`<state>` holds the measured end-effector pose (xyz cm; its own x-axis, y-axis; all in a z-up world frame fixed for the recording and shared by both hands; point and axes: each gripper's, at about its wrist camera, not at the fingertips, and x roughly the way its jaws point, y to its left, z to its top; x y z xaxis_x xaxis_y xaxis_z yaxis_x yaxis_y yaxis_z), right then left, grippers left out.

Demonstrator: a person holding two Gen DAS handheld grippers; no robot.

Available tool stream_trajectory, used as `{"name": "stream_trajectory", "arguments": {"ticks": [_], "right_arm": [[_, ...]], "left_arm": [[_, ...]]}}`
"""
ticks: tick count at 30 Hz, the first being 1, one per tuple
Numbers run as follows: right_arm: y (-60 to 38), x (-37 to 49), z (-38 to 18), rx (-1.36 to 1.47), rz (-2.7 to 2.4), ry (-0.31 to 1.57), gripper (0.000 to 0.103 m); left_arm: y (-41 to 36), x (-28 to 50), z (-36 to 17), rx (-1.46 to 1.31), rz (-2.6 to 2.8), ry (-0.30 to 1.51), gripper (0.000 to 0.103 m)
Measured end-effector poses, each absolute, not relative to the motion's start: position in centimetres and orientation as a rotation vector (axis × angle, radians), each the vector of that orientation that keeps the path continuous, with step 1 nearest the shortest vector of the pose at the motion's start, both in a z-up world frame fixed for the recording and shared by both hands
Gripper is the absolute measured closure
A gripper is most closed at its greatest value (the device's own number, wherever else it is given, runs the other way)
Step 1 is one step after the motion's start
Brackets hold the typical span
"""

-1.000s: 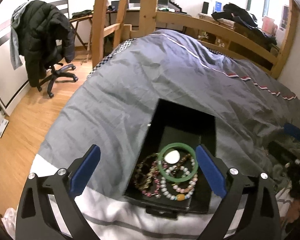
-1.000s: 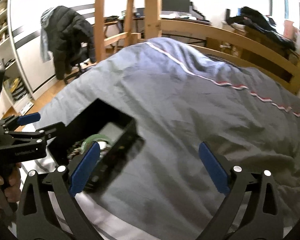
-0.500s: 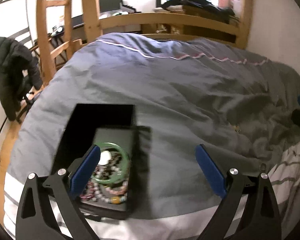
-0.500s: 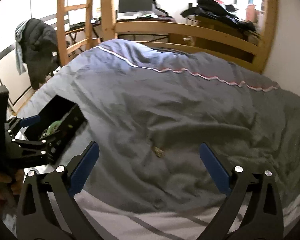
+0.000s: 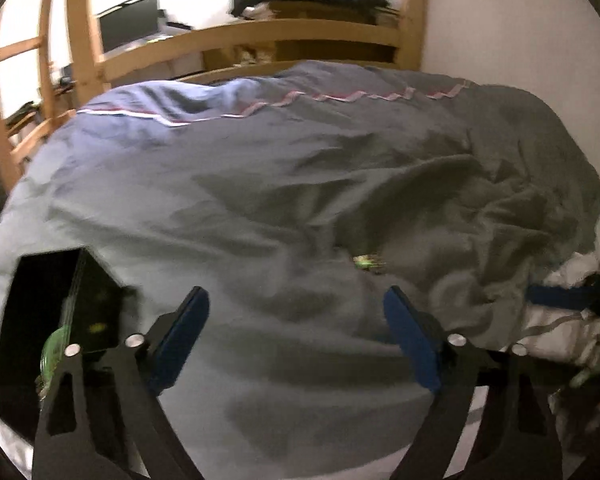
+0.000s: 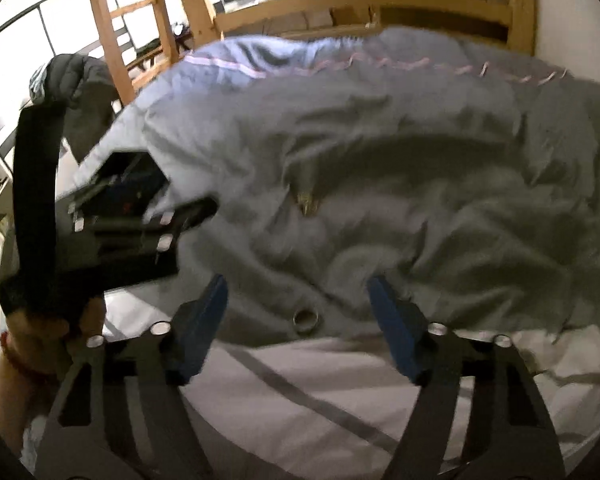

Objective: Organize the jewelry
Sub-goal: 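Reach the left tool toward the gold charm while the right tool reaches toward the silver ring, then close the left tool on the gold charm while the right tool grips the silver ring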

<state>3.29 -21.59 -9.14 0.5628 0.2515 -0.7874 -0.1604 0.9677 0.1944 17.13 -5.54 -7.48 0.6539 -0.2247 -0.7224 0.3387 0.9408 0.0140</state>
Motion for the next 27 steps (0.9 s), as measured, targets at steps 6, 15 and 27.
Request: {"name": "stream_trajectory", "arguments": {"ticks": [6,15,27], "right_arm": [[-21.5,4.4,-11.9,0.128,0.255,0.997,0.044],[-20.5,5.7,-14.8,0.099,0.181,1.073,0.061],[-21.7,6.3,-15.0,0.188,0.18,1.066,0.083]], "left_arm": [[-8.8,19.7,-9.2,0.174,-0.461,0.805,0.024],[-10.9,22.2,-12.2,0.151,-0.611,0.872,0.046],[-10.9,21.9,-12.4,0.133,-0.666,0.854,0.074]]}}
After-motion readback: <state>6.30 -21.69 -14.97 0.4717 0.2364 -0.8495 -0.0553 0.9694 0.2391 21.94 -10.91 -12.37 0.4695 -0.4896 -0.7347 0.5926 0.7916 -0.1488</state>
